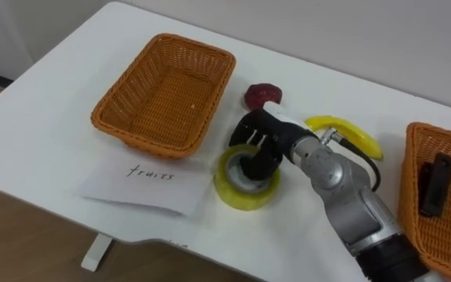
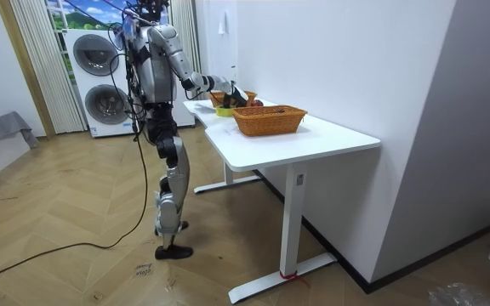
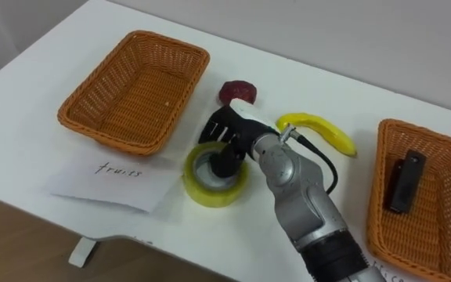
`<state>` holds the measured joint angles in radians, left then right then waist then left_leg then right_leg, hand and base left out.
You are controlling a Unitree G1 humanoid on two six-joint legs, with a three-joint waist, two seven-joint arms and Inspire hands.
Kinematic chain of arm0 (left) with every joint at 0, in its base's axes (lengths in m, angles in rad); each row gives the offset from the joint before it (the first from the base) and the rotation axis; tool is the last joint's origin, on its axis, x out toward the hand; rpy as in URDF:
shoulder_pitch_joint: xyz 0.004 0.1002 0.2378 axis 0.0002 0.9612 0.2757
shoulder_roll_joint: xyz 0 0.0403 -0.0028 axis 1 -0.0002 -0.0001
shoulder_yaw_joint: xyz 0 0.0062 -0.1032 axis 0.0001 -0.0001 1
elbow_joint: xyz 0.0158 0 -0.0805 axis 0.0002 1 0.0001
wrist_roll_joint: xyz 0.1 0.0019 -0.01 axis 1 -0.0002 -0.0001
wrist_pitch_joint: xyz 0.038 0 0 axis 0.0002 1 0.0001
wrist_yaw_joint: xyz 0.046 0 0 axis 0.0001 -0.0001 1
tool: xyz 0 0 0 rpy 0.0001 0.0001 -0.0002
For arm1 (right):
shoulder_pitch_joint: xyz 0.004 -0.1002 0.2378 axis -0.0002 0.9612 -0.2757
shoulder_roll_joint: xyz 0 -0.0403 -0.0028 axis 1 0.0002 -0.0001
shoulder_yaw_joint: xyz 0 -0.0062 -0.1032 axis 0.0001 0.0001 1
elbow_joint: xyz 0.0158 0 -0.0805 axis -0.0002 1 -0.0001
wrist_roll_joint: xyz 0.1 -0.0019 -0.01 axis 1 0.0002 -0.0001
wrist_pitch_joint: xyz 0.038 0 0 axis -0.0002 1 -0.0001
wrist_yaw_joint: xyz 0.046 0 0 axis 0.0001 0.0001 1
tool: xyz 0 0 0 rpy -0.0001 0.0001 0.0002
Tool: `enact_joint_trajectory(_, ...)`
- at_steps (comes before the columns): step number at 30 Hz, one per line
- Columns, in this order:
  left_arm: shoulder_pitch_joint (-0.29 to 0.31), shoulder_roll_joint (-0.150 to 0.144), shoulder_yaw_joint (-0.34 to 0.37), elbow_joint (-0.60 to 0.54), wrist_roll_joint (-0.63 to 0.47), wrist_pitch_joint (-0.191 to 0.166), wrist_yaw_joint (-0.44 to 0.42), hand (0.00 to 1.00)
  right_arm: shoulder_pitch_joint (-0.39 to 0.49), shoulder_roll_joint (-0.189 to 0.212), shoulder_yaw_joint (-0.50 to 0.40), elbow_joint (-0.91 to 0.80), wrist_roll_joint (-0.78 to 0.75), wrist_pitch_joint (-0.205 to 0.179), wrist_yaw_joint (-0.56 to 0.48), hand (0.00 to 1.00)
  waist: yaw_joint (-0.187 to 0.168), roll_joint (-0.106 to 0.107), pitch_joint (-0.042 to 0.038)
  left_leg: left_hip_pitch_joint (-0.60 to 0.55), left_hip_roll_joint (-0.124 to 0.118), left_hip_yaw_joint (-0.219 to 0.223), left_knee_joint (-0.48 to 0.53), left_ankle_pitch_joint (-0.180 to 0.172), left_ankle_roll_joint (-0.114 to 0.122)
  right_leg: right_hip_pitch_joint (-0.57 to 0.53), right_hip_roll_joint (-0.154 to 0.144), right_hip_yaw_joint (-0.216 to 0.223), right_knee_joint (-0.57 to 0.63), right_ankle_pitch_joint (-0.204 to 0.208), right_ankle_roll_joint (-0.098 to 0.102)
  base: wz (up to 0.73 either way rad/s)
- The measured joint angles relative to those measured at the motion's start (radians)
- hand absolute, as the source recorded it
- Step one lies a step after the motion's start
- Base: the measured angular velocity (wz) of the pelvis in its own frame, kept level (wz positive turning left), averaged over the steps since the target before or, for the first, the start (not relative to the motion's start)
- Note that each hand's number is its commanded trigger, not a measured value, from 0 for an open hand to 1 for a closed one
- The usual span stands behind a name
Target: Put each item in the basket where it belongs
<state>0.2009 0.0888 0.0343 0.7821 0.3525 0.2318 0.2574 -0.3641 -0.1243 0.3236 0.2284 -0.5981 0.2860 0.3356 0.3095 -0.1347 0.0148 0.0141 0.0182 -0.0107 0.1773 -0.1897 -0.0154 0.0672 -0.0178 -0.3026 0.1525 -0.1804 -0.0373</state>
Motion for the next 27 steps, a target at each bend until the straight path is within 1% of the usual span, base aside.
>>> enact_joint_trajectory(11,-0.002,0.001,0.000,0.000,0.000,0.000,-0.002,0.00,0.000,0.001,-0.001,-0.005,0.004,0.001,0.039,1.00,0.000,0.000,0.0019,-0.005,0.000,0.000,0.004,0.000,0.000,0.001,0.000,-0.001,0.000,0.000,0.000,0.00)
enact_joint_trajectory(14,-0.002,0.001,0.000,0.000,-0.007,0.000,0.002,0.00,0.000,0.001,-0.002,-0.010,0.006,0.010,0.049,1.00,0.000,0.000,0.0019,-0.004,0.001,0.002,0.003,0.000,0.000,0.000,0.001,-0.001,0.001,0.000,0.000,0.00)
enact_joint_trajectory(16,-0.001,0.001,0.000,0.000,-0.007,0.000,0.006,0.00,0.000,0.000,-0.003,-0.016,0.006,0.015,0.056,1.00,-0.003,-0.001,0.0011,-0.004,0.001,0.003,0.002,0.000,0.000,0.000,0.001,0.000,0.001,0.000,0.000,0.00)
enact_joint_trajectory(17,0.000,0.002,0.000,0.000,-0.008,0.000,0.014,0.00,0.000,0.001,-0.002,-0.026,0.007,0.023,0.062,1.00,-0.004,-0.003,0.0002,-0.003,0.001,0.004,0.001,0.000,0.000,-0.001,0.001,0.000,0.001,0.000,0.000,0.00)
enact_joint_trajectory(18,0.000,0.005,-0.001,0.002,-0.008,0.000,0.021,0.00,0.000,0.000,-0.002,-0.032,0.015,0.025,0.066,1.00,-0.004,-0.007,-0.0024,0.000,0.001,0.005,-0.001,0.000,0.000,-0.002,0.001,0.001,0.001,0.000,0.000,0.00)
enact_joint_trajectory(19,0.000,0.006,0.000,0.004,-0.008,-0.001,0.024,0.00,0.001,0.000,-0.003,-0.034,0.021,0.026,0.067,1.00,-0.006,-0.007,-0.0025,0.000,0.001,0.005,-0.001,0.000,0.000,-0.002,0.001,0.001,0.001,0.000,0.000,0.00)
enact_joint_trajectory(22,-0.013,0.022,0.001,0.057,-0.009,-0.017,0.033,0.00,0.011,-0.010,-0.003,-0.091,0.061,0.026,0.070,1.00,-0.016,-0.010,-0.0031,0.000,0.001,0.005,0.000,0.000,0.000,-0.002,0.000,0.001,0.000,0.000,0.000,0.00)
enact_joint_trajectory(23,-0.010,0.028,0.001,0.069,-0.009,-0.021,0.033,0.00,0.011,-0.015,-0.004,-0.118,0.084,0.023,0.070,1.00,-0.029,-0.012,-0.0033,0.001,0.001,0.005,0.000,0.000,0.000,-0.002,0.000,0.002,0.000,0.000,0.000,0.00)
enact_joint_trajectory(24,-0.007,0.030,0.005,0.079,-0.007,-0.023,0.033,0.00,0.013,-0.023,-0.010,-0.150,0.096,0.019,0.071,1.00,-0.038,-0.014,-0.0040,0.003,0.001,0.006,-0.002,0.000,0.000,-0.001,0.000,0.005,-0.002,0.000,0.000,0.00)
enact_joint_trajectory(25,-0.004,0.030,0.007,0.080,-0.006,-0.023,0.032,0.00,0.017,-0.027,-0.016,-0.169,0.100,0.018,0.070,1.00,-0.040,-0.015,-0.0039,0.006,0.001,0.007,-0.004,0.000,0.000,0.000,0.000,0.006,-0.002,0.000,0.000,-0.06)
enact_joint_trajectory(26,0.004,0.028,0.021,0.079,0.001,-0.023,0.029,0.00,0.025,-0.030,-0.038,-0.203,0.109,0.017,0.070,1.00,-0.044,-0.017,-0.0050,0.013,0.001,0.009,-0.009,0.000,0.000,0.003,0.001,0.013,-0.002,0.000,0.000,-0.05)
enact_joint_trajectory(27,0.014,0.026,0.039,0.079,0.002,-0.024,0.028,0.00,0.026,-0.035,-0.058,-0.228,0.131,0.015,0.065,1.00,-0.056,-0.020,-0.0058,0.015,0.001,0.009,-0.010,0.000,0.000,0.005,0.001,0.019,-0.002,0.000,0.000,-0.03)
